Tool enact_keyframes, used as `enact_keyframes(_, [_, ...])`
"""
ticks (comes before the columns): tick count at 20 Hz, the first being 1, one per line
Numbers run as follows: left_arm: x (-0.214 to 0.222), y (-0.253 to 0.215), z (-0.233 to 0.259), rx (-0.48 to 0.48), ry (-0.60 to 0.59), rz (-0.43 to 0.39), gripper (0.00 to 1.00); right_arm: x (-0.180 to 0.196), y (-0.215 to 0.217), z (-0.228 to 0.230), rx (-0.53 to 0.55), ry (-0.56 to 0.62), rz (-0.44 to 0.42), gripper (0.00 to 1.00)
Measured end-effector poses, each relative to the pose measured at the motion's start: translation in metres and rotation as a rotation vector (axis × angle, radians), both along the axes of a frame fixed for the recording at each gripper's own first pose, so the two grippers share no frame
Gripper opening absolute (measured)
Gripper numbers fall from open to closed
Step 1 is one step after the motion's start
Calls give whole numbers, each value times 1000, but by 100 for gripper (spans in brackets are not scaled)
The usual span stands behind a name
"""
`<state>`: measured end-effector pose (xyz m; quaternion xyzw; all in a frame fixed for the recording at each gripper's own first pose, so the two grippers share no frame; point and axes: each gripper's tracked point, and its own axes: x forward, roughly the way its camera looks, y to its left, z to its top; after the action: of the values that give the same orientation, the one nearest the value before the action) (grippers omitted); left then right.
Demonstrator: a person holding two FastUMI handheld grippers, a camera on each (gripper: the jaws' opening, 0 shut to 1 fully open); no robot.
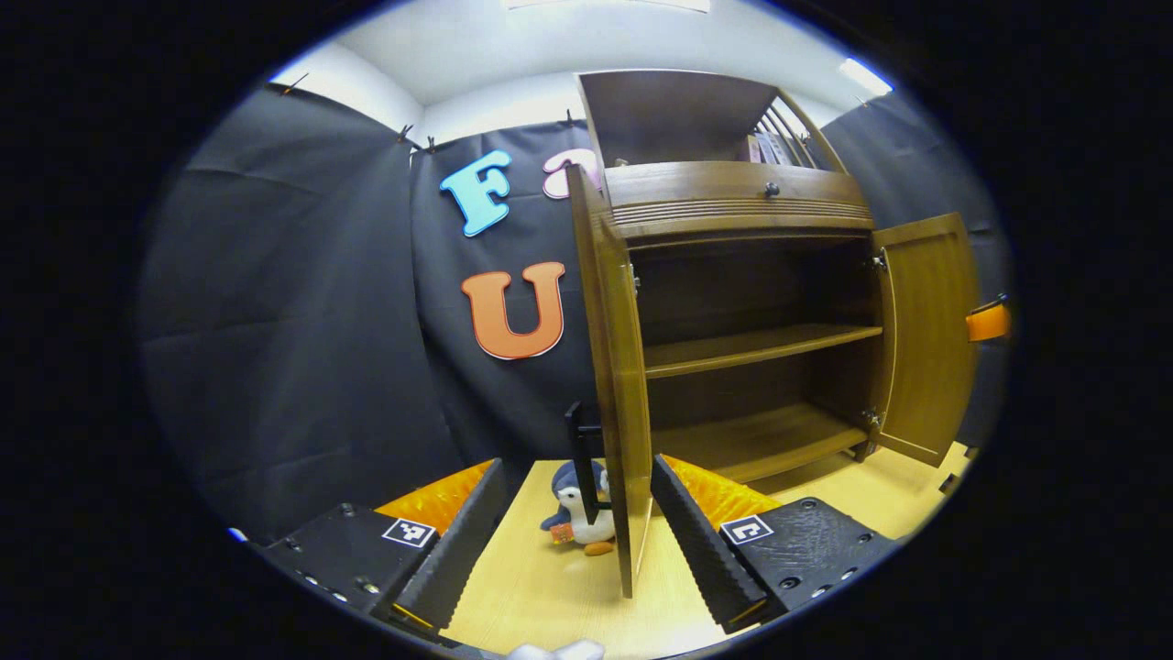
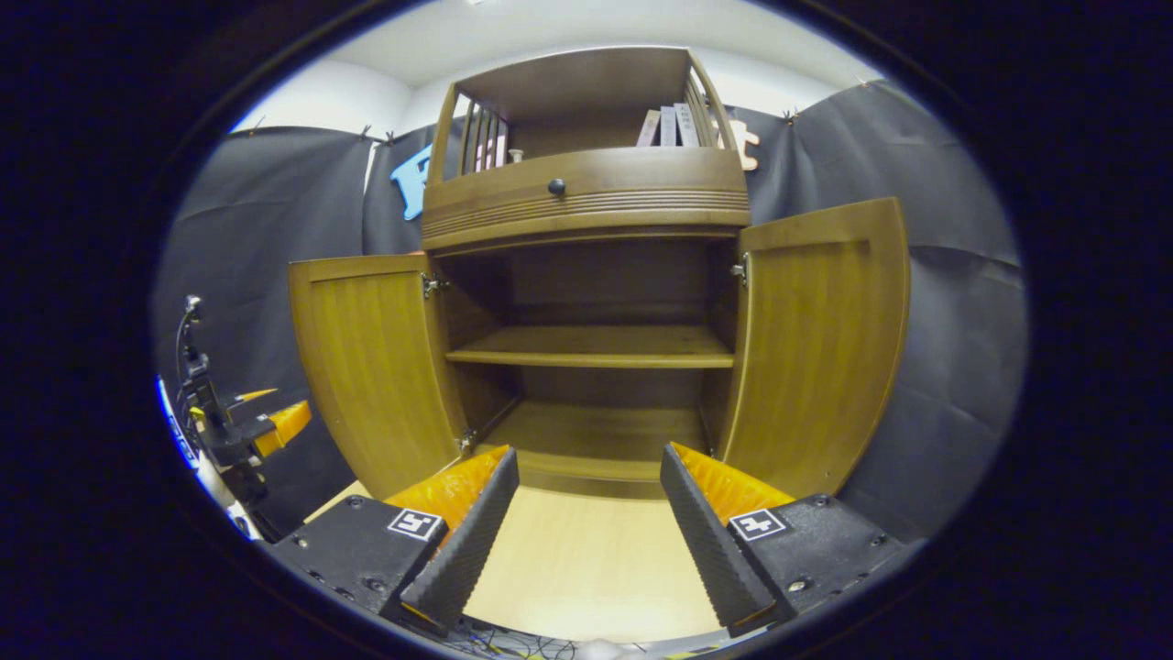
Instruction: Open the right door of the double-door shoe cabinet with the right hand, and open the left door with the left hand.
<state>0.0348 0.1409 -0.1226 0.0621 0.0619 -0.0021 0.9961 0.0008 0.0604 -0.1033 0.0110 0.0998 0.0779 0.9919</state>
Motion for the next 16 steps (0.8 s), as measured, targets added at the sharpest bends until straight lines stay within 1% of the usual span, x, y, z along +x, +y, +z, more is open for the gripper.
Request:
enact_keyframes(4, [-15, -30, 25, -7, 0, 6, 96, 0, -13, 11, -18, -38, -38, 99])
enact_keyframes(7, [-20, -54, 42, -23, -2, 6, 96, 2, -27, 21, -11, -59, -78, 99])
enact_keyframes(8, [-21, -65, 50, -22, -12, -6, 100, 2, -31, 25, -9, -65, -90, 100])
enact_keyframes(9, [-24, -76, 59, -10, -24, -15, 96, 2, -37, 27, -8, -71, -102, 100])
enact_keyframes(11, [-24, -96, 66, -8, -33, -35, 96, 2, -45, 30, -13, -84, -125, 99])
enact_keyframes(13, [-24, -119, 71, -26, -35, -64, 96, 2, -54, 31, -19, -92, -142, 99])
enact_keyframes(16, [-23, -140, 73, -35, -33, -88, 96, 2, -61, 32, -16, -90, -158, 99])
